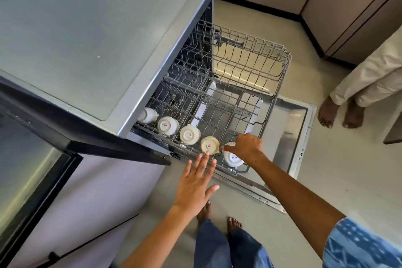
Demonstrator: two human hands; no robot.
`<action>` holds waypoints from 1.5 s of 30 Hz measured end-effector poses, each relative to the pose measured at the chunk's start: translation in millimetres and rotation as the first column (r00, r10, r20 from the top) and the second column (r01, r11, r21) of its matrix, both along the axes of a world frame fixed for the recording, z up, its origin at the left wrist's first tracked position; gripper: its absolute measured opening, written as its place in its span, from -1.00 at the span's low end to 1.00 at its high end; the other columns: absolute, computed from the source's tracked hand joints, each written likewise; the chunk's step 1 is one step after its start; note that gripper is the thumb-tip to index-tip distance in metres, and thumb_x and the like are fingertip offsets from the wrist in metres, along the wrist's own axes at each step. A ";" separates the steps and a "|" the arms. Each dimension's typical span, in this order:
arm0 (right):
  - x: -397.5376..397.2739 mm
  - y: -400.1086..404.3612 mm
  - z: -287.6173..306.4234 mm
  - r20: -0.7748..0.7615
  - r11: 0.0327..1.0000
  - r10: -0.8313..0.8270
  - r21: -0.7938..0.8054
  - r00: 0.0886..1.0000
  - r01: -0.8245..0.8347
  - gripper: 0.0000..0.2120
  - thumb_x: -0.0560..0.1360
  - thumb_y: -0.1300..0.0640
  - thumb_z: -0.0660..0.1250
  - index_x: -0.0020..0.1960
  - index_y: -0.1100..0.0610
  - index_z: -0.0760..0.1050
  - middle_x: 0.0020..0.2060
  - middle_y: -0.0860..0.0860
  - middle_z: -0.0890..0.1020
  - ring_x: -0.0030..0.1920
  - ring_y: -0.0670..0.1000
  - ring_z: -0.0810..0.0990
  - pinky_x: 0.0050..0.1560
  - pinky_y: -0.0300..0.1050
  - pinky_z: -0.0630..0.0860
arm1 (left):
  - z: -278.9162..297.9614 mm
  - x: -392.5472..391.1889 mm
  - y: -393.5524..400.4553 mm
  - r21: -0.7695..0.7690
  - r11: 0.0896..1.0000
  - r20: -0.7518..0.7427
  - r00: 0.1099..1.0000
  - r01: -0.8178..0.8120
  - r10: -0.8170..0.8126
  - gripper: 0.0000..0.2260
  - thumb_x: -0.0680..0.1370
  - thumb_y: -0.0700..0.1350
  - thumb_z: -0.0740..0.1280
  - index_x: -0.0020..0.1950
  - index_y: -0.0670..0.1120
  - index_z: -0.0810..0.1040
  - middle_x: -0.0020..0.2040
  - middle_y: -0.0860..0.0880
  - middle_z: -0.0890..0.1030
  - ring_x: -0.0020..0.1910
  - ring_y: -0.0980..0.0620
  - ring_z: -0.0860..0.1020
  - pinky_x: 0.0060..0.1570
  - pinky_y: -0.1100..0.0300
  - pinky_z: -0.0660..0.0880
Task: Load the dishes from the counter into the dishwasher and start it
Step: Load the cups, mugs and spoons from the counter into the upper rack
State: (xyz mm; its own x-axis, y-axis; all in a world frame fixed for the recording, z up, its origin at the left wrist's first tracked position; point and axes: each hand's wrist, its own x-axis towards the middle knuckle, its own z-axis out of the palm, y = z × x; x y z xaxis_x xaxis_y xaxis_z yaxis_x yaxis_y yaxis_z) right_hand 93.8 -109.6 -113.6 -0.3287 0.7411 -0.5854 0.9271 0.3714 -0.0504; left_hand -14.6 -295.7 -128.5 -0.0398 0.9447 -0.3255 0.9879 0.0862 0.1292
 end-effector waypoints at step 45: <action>35.1 -32.2 -51.7 -0.078 0.768 0.609 0.310 0.790 -0.561 -0.14 -0.27 0.11 0.70 0.05 0.13 0.64 0.10 0.14 0.63 0.05 0.18 0.63 0.04 0.13 0.55 | -5.4 5.1 -0.7 0.015 0.998 0.001 0.998 -0.068 0.068 -0.42 0.59 0.22 -0.12 0.51 -0.07 0.19 0.49 -0.14 0.26 0.45 -0.11 0.25 0.38 -0.14 0.23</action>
